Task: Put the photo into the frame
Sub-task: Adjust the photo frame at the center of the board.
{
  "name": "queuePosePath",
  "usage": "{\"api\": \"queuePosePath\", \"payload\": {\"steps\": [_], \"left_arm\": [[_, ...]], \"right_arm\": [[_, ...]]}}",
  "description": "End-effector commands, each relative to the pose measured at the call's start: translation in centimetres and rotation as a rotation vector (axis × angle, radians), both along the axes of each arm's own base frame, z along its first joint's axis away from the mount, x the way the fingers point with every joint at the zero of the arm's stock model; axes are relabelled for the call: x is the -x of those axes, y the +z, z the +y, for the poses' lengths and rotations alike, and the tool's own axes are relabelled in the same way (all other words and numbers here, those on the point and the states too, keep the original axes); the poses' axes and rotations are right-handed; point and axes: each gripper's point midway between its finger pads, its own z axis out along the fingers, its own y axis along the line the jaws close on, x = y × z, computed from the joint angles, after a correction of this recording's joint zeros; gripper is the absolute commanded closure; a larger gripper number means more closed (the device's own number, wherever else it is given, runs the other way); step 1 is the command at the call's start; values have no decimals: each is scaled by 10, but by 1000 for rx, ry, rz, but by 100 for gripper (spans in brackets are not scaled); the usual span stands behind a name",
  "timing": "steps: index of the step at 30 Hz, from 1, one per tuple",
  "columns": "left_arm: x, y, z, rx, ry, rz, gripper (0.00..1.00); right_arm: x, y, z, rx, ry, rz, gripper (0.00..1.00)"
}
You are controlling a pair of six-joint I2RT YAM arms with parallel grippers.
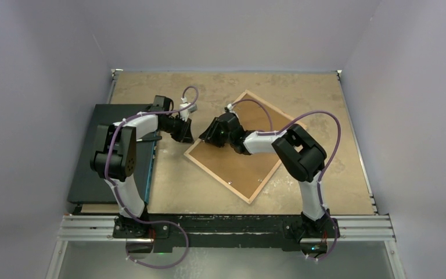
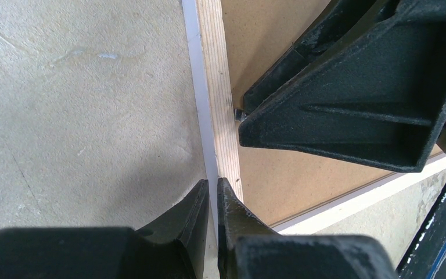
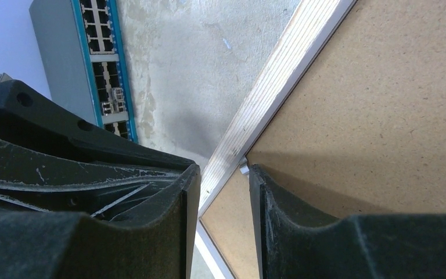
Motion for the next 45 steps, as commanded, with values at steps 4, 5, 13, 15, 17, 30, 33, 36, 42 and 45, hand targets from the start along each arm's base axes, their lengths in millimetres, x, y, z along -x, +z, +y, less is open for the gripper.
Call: {"api": "queuePosePath", "payload": {"steps": [4,5,13,15,17,30,33,36,42,45], "left_arm": [[17,-6,-1,-29,-30,38,92],[18,-5,-1,-28,-31,37,92],[16,0,0,-41,-44,23,92],[16,0,3,-63,-59,11,92],[16,0,8,-90,-70,-6,92],[60,-19,2,-173,-249,-14,91],[69,-24,-1,-180,-269,6,91],[74,-26,-1,-186,-281,9,91],[99,-30,-8,-185,-344,30,91],[103,-35,-14,-218,-358,7,92]], "right_arm": [[-2,-1,8,3,39,-2,60],[-1,-3,8,6,43,1,60],[-19,32,-16,-10,-15,-43,55],[-32,56,-35,-12,-49,-89,50],[-46,80,-63,17,-99,-144,41],[-55,102,-351,475,-730,-167,1],[-38,85,-392,508,-823,-95,1],[-29,55,-414,481,-858,9,1],[-32,12,-411,427,-833,113,1],[-42,-1,-399,367,-778,135,1]]}}
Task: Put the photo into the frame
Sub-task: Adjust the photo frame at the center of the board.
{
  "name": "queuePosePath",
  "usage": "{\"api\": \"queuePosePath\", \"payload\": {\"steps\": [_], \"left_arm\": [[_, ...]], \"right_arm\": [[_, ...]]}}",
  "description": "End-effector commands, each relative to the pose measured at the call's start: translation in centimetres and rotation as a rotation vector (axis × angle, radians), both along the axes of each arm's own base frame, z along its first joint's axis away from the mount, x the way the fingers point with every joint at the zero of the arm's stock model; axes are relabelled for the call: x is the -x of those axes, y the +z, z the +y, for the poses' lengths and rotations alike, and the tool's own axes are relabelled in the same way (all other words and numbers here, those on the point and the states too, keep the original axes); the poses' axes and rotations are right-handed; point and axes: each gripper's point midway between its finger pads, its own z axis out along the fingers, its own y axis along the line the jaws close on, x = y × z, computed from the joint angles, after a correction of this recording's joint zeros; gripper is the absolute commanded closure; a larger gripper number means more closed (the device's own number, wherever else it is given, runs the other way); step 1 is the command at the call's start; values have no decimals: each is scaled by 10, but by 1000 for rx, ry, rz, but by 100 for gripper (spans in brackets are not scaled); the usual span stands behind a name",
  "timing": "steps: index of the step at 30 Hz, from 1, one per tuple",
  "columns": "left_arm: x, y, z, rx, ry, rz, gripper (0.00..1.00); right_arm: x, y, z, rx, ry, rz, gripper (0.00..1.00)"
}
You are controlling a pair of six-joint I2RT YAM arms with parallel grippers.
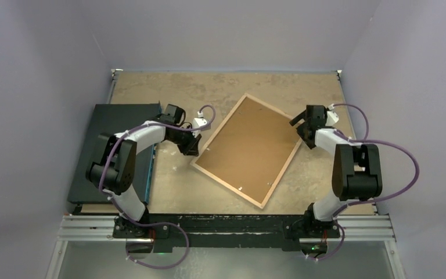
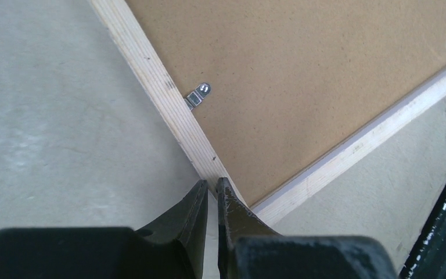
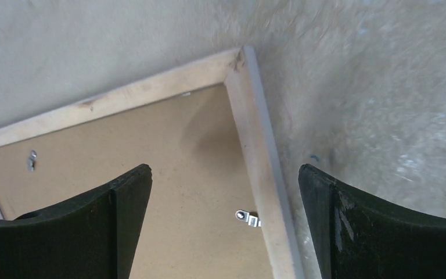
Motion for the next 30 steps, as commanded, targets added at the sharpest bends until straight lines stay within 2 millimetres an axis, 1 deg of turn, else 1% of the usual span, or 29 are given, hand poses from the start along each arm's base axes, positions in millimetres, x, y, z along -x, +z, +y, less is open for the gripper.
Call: {"api": "queuePosePath", "payload": {"steps": [1,4,6,7,9,11,12,14,17,19,20,22,23,24,25,26,28,30], "left_arm": [[50,-35,1,-113,-71,103,93],[56,-33,-18,-80,-101,135,92],[63,-33,-28,-68,-133,154,91],[67,-33,-33,-66,-153,159,91],[76,-33,-47,-66,-207,165,90],[85,-34,-62,-65,-252,171,90],[90,-34,-71,-63,-276,173,90],[103,-32,-89,-40,-328,185,89],[127,-25,-116,-22,-411,210,86],[134,-15,-124,-2,-431,210,85],[132,-7,-125,5,-434,200,84],[124,5,-120,4,-416,171,83],[115,15,-115,15,-389,154,82],[102,24,-109,29,-346,141,82],[81,36,-97,45,-279,127,82],[62,46,-85,60,-212,118,81],[20,66,-60,99,-67,85,78],[-16,79,-37,141,81,54,77]], "right_arm": [[-19,-8,19,-131,59,-52,1],[-30,-15,37,-241,116,-94,1],[-48,-9,40,-232,154,-129,1],[-57,-2,47,-254,180,-152,1],[-69,6,59,-279,220,-177,1],[-78,10,62,-275,229,-175,1],[-80,12,73,-276,254,-176,1],[-83,13,86,-292,294,-185,1],[-84,6,108,-333,373,-156,1],[-80,2,117,-340,400,-142,1],[-77,1,121,-342,409,-140,1],[-69,-2,125,-342,417,-128,1],[-64,-3,126,-342,416,-120,1],[-61,-2,124,-336,410,-120,1],[-55,-3,121,-323,396,-114,1],[-52,0,116,-308,379,-117,1],[-50,11,107,-269,346,-132,1],[-51,28,98,-222,310,-165,1]]}}
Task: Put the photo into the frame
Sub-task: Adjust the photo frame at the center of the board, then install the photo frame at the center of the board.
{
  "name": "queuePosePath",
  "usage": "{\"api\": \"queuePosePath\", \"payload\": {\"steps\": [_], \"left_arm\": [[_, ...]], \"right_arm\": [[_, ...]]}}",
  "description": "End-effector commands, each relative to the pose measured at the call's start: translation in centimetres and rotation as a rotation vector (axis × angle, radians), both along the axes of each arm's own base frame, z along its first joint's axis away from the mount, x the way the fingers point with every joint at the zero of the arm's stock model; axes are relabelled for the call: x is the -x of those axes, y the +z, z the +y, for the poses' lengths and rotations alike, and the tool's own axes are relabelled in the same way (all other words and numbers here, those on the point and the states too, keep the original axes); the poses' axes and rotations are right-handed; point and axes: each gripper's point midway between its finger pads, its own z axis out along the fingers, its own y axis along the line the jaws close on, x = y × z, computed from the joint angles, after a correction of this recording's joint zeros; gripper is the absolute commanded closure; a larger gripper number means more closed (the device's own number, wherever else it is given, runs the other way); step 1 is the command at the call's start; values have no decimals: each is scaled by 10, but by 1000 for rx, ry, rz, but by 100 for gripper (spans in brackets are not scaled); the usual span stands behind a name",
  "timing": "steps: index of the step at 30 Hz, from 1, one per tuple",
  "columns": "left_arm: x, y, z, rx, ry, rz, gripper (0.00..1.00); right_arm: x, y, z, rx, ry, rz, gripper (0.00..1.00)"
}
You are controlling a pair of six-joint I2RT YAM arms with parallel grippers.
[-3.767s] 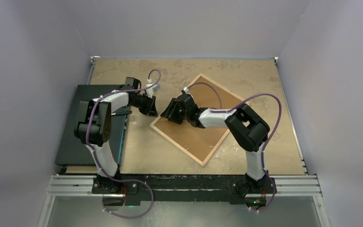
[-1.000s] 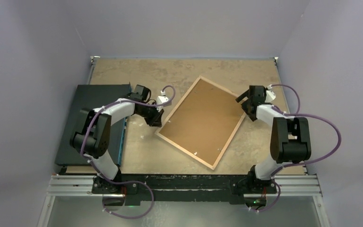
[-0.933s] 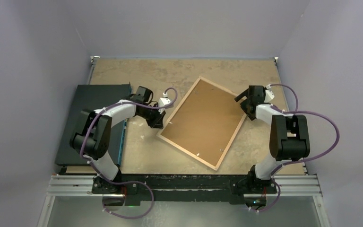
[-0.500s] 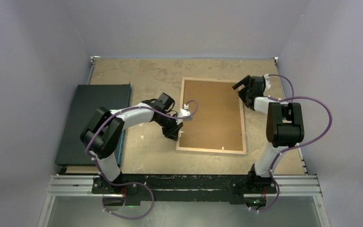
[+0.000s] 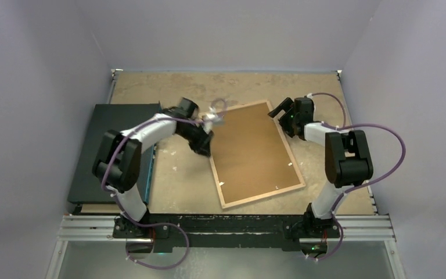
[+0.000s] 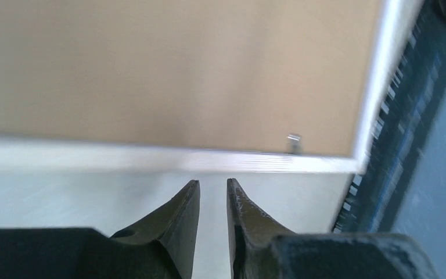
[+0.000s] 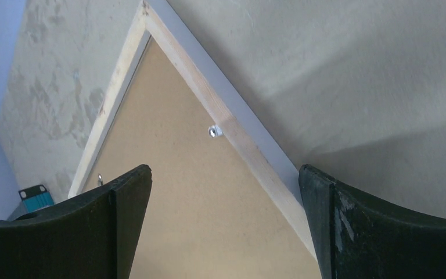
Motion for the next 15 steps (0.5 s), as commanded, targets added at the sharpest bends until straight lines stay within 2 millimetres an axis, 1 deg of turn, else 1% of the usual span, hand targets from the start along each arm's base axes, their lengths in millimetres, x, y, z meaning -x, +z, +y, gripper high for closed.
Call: {"api": "queuePosePath", "payload": {"steps": [1,3,4,5,7,10,13,14,15], "left_arm": [[-93,56,46,97,327,-135,77],[-112,54,55,94,435,-135,76],[-118,51,56,101,473,-126,76],[-123,48,53,114,504,-110,76],[-124,36,48,128,525,-55,77],[-128,14,45,119,542,0,78],[-130,-3,45,110,592,63,79],[-130,-7,45,108,602,73,79],[-132,-9,46,106,612,79,79]], "right_arm": [[11,35,-8,45,-52,-32,1],[8,49,-6,81,-62,-68,1],[7,54,-2,98,-58,-75,1],[6,59,4,113,-44,-85,1],[4,66,21,123,-2,-101,2],[2,75,57,129,91,-143,5],[4,80,104,98,244,-210,9],[3,79,116,101,281,-217,10],[5,75,133,90,335,-220,11]]}}
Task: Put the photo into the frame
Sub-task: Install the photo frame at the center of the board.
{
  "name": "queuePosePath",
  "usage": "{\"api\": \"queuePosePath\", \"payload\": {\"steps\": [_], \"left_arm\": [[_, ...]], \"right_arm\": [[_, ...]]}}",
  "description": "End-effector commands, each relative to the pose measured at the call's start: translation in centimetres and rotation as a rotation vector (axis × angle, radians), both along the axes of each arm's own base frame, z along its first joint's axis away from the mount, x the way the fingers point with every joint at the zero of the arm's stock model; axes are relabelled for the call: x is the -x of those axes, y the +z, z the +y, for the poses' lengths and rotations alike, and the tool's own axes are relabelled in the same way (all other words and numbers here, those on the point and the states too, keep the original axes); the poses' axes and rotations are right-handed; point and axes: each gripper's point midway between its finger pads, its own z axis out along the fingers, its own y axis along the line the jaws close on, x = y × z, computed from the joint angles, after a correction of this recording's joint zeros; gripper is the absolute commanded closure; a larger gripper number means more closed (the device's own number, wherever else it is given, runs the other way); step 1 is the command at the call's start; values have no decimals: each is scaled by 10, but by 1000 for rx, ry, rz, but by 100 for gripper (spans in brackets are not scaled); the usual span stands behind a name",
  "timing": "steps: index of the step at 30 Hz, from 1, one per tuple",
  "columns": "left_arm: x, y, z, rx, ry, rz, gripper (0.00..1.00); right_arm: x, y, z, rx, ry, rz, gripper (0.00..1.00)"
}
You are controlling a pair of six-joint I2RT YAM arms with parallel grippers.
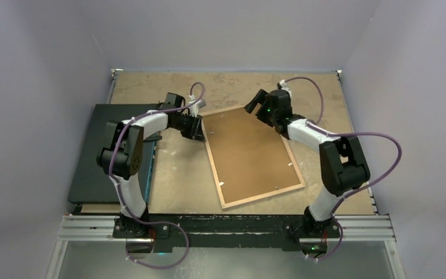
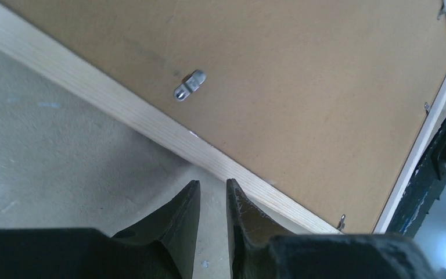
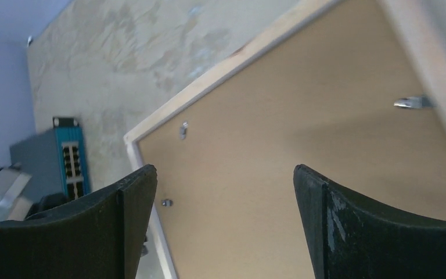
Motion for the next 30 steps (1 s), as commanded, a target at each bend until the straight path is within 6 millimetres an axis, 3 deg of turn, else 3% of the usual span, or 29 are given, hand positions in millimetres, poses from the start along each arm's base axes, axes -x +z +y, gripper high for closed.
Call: {"api": "queuePosePath", "payload": {"steps": [1,9,14,19,22,30], "left_arm": [[-7,-8,-2,45,68,47,79],[-9,-20,-1,39,90,63,85],[-8,-22,-1,40,91,63,86],[-9,-26,3,27,101,67,88],[-9,-28,6,23,110,71,88],[-8,-27,9,16,104,65,89]], "right_arm": [[-5,7,58,-10,210,-80,12],[6,1,141,-94,477,-106,22],[7,-14,173,-110,577,-84,30],[12,-33,187,-115,625,-45,40],[16,-44,192,-118,641,-18,51],[22,-64,194,-110,666,29,61]]}}
